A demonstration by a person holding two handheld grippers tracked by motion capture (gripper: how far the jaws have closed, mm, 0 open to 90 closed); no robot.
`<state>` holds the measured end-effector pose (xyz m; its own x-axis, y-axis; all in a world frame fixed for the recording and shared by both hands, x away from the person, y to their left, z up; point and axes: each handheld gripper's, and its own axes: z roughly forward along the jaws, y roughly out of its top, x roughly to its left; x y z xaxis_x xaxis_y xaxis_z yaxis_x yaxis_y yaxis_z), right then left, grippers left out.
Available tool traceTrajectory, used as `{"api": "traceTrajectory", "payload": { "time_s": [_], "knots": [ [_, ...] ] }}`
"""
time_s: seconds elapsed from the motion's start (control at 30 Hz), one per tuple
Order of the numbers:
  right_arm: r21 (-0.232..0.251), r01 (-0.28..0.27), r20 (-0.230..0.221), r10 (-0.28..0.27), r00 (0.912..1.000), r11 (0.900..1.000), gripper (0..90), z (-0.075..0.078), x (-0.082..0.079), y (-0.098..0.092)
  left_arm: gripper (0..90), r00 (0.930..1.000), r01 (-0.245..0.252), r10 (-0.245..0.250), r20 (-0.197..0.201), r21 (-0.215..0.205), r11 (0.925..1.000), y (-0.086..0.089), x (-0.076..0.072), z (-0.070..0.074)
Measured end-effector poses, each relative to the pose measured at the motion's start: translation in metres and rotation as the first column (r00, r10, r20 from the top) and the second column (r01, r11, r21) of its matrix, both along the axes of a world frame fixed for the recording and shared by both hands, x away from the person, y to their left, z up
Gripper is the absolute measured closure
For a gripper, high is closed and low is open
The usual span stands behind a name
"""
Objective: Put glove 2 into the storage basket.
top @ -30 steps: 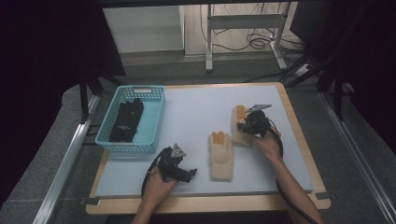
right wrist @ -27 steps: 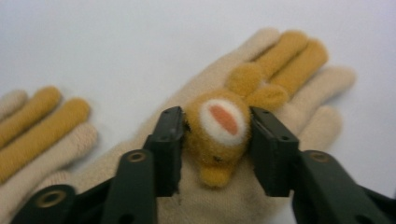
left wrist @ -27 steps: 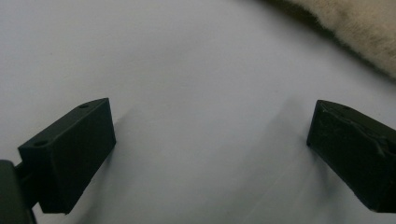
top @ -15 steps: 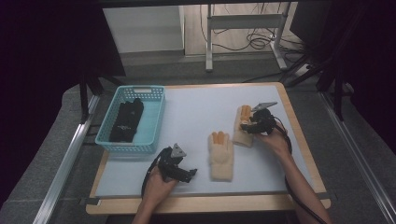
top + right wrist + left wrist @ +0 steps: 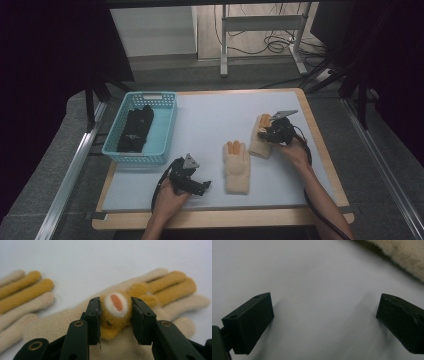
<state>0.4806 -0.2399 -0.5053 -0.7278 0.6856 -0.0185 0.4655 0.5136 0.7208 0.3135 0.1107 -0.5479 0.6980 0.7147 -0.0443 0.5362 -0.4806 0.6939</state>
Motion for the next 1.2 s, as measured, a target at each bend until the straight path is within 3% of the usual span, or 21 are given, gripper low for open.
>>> {"api": "traceTrajectory", "payload": {
  "time_s": [0.13, 0.37, 0.67, 0.83, 1.03, 1.2],
  "knots": [
    [0.053, -0.013, -0.001, 0.013, 0.9999, 0.999, 61.0, 0.014, -0.008, -0.007, 1.4, 1.0000, 0.003, -0.003, 0.000, 0.003, 1.0000, 0.000, 0.000, 0.000],
    [0.096, -0.057, 0.006, 0.057, 0.9984, 0.994, 61.0, 0.043, -0.035, -0.007, 1.4, 1.0000, -0.001, 0.001, 0.000, -0.001, 1.0000, 0.000, 0.000, 0.000],
    [0.147, -0.155, 0.008, 0.156, 0.9878, 0.977, 61.0, 0.069, -0.077, 0.015, 1.5, 1.0000, 0.001, -0.001, 0.002, 0.001, 1.0000, 0.000, 0.000, 0.000],
    [0.131, -0.224, -0.015, 0.227, 0.9737, 0.966, 60.8, 0.065, -0.095, 0.039, 1.4, 1.0000, -0.001, 0.001, 0.002, 0.000, 1.0000, 0.000, 0.000, 0.000],
    [0.084, -0.289, -0.046, 0.294, 0.9548, 0.954, 60.6, 0.046, -0.106, 0.071, 1.4, 1.0000, 0.001, -0.001, 0.005, 0.002, 1.0000, 0.000, 0.000, 0.000],
    [0.029, -0.296, -0.070, 0.298, 0.9521, 0.955, 60.3, 0.026, -0.108, 0.087, 1.4, 1.0000, -0.001, 0.001, 0.003, 0.000, 1.0000, 0.000, 0.000, 0.000]
  ]
}}
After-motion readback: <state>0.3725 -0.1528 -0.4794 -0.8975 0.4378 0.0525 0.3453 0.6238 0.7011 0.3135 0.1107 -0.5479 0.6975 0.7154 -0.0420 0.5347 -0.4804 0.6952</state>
